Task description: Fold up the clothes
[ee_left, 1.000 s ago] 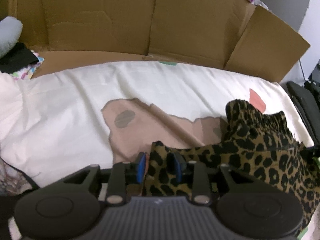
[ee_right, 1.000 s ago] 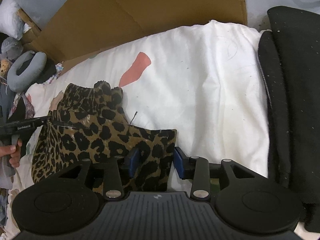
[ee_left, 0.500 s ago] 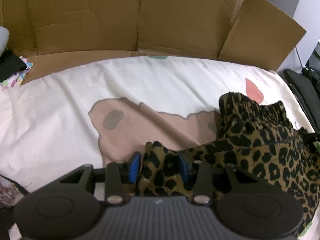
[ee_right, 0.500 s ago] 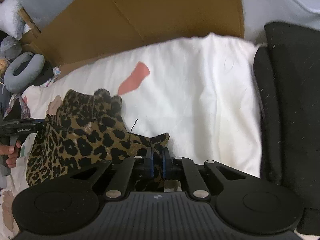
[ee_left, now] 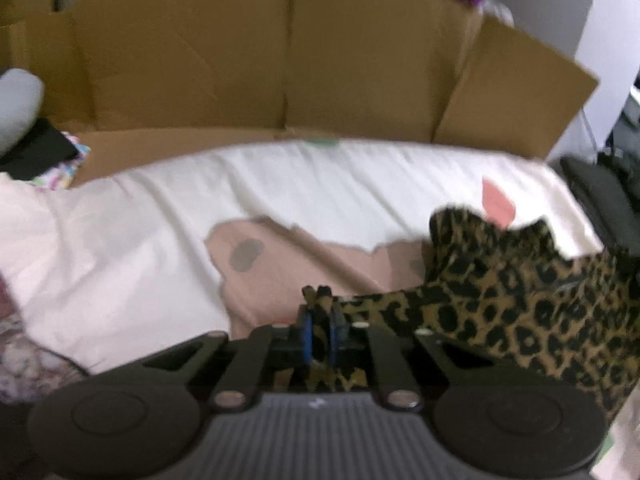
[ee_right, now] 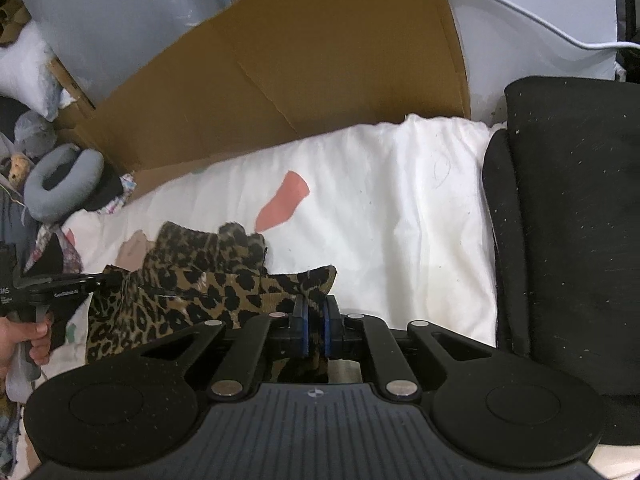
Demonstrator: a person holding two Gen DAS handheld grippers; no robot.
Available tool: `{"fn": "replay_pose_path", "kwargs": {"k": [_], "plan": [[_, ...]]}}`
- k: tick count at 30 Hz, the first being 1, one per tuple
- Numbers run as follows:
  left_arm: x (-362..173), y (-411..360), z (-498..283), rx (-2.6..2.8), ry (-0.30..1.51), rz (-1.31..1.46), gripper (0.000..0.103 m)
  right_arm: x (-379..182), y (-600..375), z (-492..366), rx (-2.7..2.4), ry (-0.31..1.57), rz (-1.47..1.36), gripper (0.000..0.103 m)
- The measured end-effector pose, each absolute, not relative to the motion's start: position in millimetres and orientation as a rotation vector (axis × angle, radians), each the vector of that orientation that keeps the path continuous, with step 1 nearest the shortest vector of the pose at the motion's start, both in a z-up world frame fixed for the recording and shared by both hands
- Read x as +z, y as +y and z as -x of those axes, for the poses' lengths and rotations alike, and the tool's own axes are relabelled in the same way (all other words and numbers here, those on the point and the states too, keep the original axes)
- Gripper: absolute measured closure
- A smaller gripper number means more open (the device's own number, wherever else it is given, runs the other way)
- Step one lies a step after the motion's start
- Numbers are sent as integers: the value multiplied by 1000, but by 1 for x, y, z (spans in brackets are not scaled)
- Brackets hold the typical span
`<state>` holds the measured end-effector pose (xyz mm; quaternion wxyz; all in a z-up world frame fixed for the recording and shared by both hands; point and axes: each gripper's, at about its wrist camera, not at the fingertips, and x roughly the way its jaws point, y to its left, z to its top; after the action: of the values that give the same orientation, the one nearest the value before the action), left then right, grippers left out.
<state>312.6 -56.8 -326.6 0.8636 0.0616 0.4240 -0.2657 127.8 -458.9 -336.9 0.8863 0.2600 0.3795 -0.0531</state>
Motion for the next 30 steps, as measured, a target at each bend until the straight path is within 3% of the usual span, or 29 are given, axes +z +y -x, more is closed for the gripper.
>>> {"fn": "replay_pose_path", "kwargs": {"k": [11, 30], "plan": [[-270, -55, -307, -555, 780, -127, 95, -303, -456, -114, -100, 716, -568, 98], [-276, -90, -340, -474, 802, -196, 95, -318, -464, -150, -209, 785, -531, 98]]}}
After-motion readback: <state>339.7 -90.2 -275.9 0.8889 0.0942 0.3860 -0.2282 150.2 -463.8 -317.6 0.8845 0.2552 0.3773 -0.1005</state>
